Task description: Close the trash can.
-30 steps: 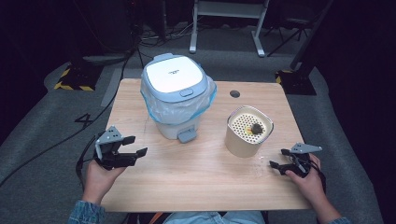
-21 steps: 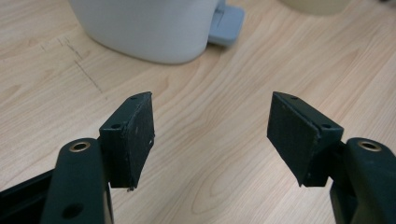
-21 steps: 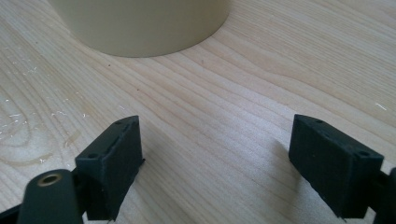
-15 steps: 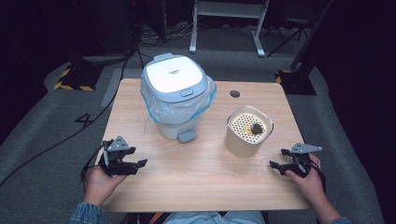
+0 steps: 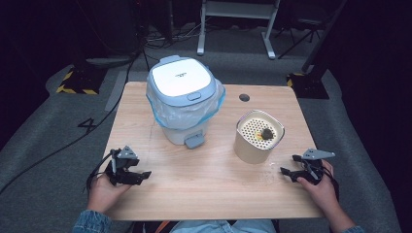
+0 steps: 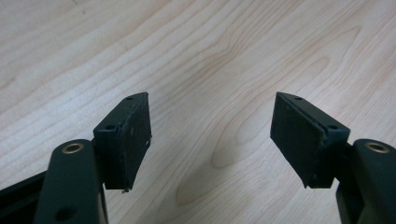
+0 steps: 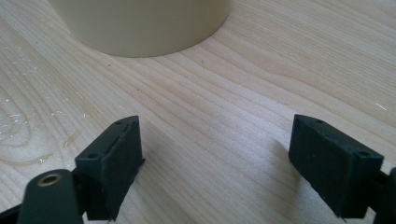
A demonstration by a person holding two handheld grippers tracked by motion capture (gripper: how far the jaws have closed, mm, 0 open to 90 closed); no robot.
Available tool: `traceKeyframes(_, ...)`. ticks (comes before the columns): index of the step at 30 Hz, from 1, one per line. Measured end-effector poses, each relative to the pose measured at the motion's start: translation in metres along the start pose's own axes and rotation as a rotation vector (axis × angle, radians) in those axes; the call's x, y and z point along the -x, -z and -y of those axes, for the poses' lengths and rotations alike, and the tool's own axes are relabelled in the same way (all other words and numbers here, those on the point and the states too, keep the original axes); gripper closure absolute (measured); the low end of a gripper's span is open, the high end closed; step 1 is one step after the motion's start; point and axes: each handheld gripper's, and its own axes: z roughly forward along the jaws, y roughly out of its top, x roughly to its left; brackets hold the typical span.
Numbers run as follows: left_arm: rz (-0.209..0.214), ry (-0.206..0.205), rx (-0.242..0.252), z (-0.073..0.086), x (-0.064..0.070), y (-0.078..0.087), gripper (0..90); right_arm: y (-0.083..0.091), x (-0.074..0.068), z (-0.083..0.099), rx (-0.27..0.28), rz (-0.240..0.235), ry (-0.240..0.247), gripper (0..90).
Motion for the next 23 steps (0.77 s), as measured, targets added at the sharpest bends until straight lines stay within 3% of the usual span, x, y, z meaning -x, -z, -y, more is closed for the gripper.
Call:
traceKeyframes(4,-0.016,0.000,-0.046,0.005,-0.004,-0.011,26.0,0.000,0.000,0.000,0.000,0.000,0.000,17.6)
traceKeyframes(7,-0.055,-0.053,-0.037,0.007,-0.001,-0.019,15.6,0.000,0.000,0.000,0.000,0.000,0.000,17.5)
traceKeyframes(9,-0.056,-0.074,0.003,0.010,-0.002,-0.021,15.0,0.000,0.000,0.000,0.000,0.000,0.000,17.6)
traceKeyframes(12,-0.037,-0.089,0.112,0.020,-0.006,-0.026,11.6,0.000,0.000,0.000,0.000,0.000,0.000,17.5)
traceKeyframes(23,-0.029,-0.091,0.112,0.021,-0.009,-0.025,10.2,0.000,0.000,0.000,0.001,-0.001,0.000,17.6)
